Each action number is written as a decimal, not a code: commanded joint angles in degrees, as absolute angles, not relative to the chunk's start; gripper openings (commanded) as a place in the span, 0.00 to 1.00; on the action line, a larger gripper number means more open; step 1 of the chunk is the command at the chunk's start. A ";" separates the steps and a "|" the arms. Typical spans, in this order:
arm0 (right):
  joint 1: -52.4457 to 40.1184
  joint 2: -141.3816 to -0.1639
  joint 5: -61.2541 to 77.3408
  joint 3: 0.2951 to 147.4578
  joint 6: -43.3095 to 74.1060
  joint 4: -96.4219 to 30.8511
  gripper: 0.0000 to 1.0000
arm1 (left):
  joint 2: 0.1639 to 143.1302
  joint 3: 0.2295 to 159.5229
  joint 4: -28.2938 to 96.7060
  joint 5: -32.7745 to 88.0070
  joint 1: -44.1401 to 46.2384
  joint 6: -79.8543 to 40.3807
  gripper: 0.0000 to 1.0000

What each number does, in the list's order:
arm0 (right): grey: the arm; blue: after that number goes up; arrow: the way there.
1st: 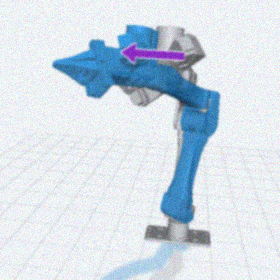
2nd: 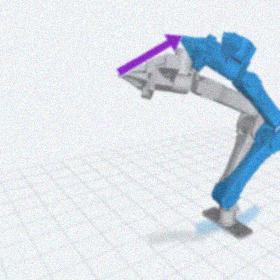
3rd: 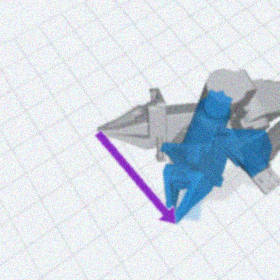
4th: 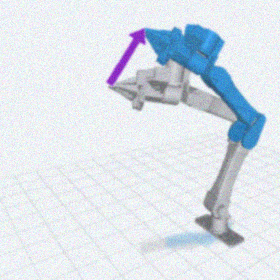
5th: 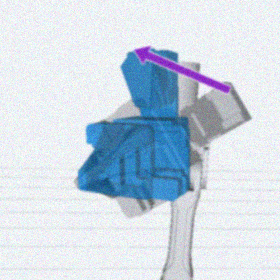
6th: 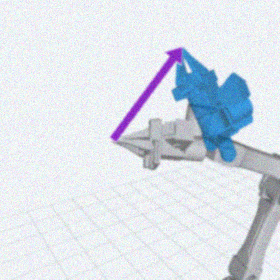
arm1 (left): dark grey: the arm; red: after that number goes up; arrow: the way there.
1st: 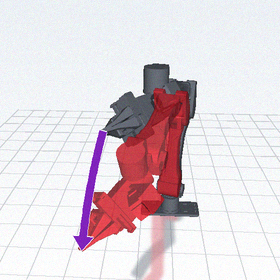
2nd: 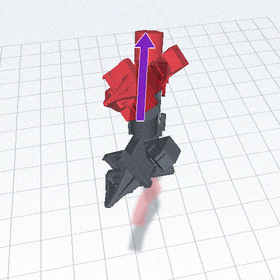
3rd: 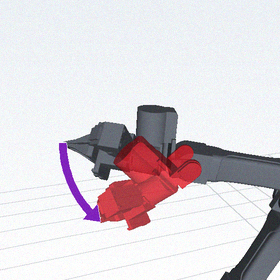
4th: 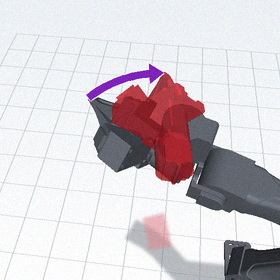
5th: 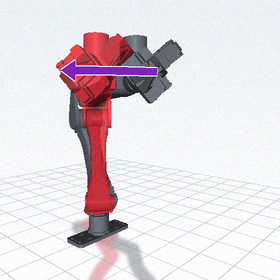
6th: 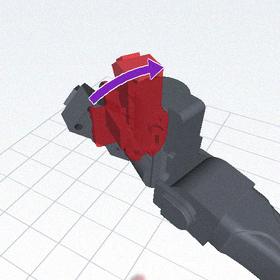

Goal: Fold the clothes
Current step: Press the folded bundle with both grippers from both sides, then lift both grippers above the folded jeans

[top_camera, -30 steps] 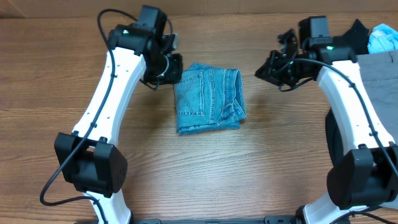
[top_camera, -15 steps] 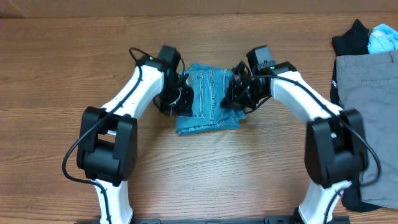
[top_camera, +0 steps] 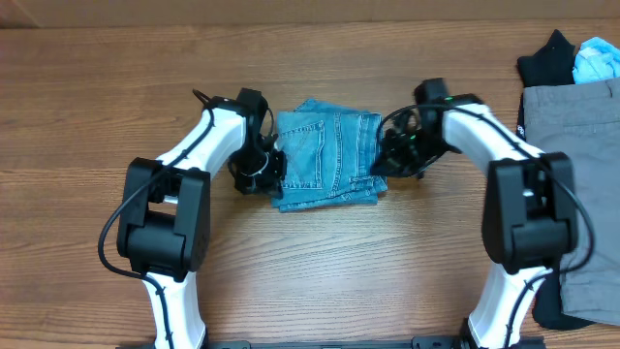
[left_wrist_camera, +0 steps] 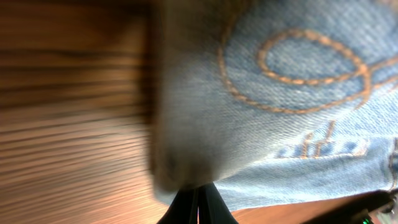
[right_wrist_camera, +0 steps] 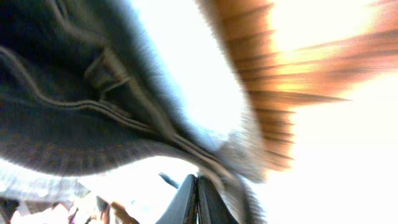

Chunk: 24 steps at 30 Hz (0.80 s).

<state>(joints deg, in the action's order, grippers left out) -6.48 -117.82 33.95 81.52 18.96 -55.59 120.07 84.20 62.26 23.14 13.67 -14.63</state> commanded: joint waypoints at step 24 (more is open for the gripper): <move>-8.25 -122.26 32.12 90.28 21.30 -39.46 0.06 | 126.91 97.62 41.52 20.71 15.92 -19.75 0.04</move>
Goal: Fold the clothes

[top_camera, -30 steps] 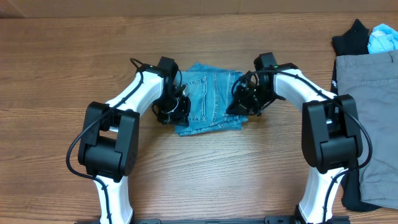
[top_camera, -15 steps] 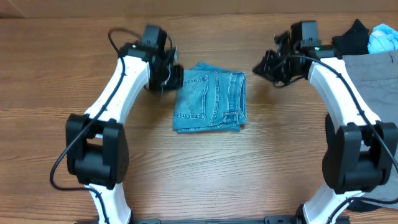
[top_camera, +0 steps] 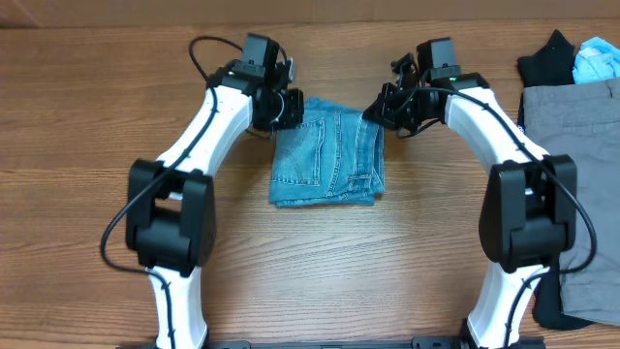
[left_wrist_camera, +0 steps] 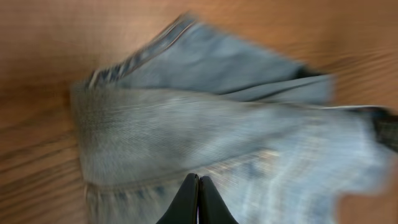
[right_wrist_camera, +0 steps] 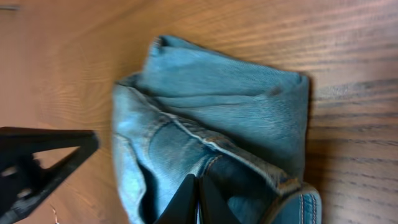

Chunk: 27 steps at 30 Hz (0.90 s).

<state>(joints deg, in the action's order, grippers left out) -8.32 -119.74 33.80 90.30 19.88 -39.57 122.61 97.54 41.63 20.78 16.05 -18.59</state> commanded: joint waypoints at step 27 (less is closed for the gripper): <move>-7.35 -120.81 15.75 114.54 17.93 -63.09 0.05 | 121.84 103.42 53.08 19.27 3.38 -19.70 0.04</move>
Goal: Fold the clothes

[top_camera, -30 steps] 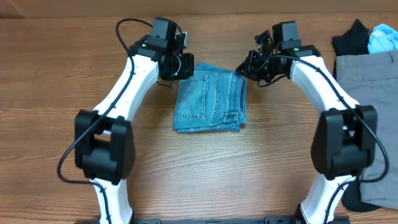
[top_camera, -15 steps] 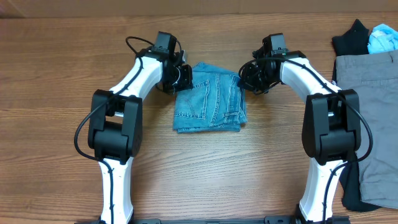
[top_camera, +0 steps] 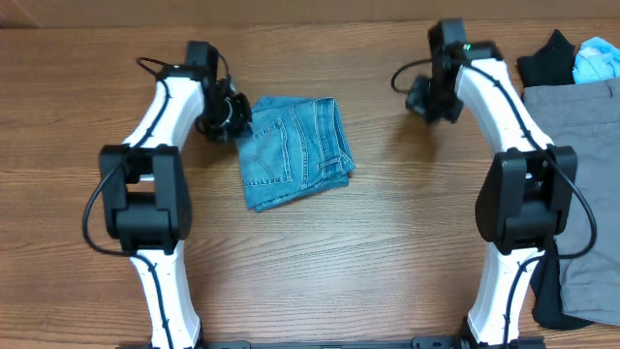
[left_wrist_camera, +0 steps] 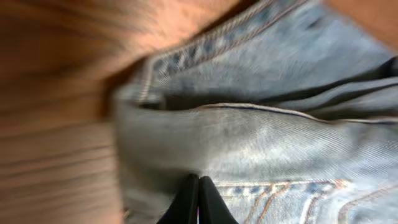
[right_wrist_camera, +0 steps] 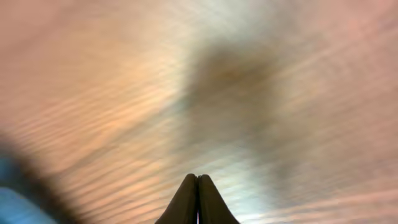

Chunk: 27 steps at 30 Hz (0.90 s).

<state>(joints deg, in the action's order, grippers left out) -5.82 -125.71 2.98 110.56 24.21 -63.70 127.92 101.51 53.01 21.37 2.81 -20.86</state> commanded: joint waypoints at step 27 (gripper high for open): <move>-15.77 -142.23 32.45 111.61 18.11 -47.09 0.04 | 120.90 103.33 55.75 17.52 6.09 -17.74 0.08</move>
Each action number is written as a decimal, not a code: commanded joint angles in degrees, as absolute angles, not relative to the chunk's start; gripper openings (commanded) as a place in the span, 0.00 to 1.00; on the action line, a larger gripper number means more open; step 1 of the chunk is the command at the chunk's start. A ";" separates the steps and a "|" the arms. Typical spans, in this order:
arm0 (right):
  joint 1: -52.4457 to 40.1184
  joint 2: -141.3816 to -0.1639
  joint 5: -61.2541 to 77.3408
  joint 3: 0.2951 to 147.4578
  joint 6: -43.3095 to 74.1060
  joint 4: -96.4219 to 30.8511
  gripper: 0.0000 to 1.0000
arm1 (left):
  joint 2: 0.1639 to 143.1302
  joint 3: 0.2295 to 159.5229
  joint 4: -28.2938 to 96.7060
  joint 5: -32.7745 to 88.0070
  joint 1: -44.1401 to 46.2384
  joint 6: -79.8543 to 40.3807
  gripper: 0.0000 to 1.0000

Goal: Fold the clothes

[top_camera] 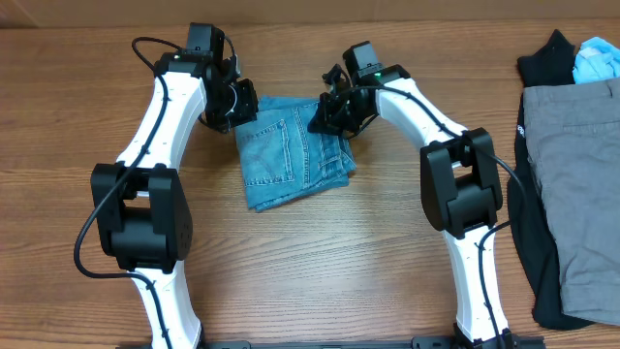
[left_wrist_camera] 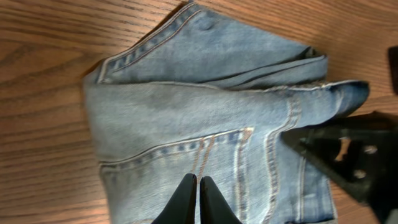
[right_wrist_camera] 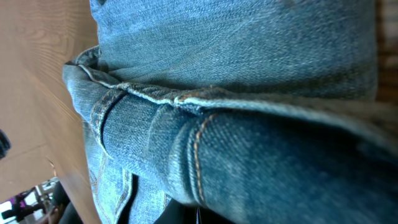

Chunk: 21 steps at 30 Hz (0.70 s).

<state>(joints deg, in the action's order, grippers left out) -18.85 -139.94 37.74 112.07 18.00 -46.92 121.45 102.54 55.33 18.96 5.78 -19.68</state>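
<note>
A folded pair of blue jeans (top_camera: 291,155) lies slightly askew on the wooden table (top_camera: 387,262). My left gripper (top_camera: 239,105) is at their far left corner; in its wrist view its shut fingers (left_wrist_camera: 198,186) hover over the back pocket of the jeans (left_wrist_camera: 205,118), with nothing between them. My right gripper (top_camera: 332,113) is at the far right edge. There the denim (right_wrist_camera: 236,93) fills the view, and the shut tips (right_wrist_camera: 198,213) barely show beneath a thick folded seam. Its black body (left_wrist_camera: 354,168) appears in the left wrist view.
At the right edge of the table lie grey trousers (top_camera: 572,184) over a black garment (top_camera: 547,58), with a light blue cloth (top_camera: 596,60) at the far corner.
My right gripper was well to the right of the jeans over bare wood; now it is pressed against their far right edge. The left gripper has shifted slightly. The jeans lie as before.
Both shut grippers flanked the folded jeans at mid table. Then they stood at the far corners. Then the jeans lay further left and turned, with the right gripper off to the right. Now both are at the jeans' far edge.
</note>
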 commanded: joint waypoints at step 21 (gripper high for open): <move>-17.30 -128.97 31.51 116.88 8.69 -75.59 0.05 | 120.90 103.31 58.50 16.25 6.46 -16.27 0.14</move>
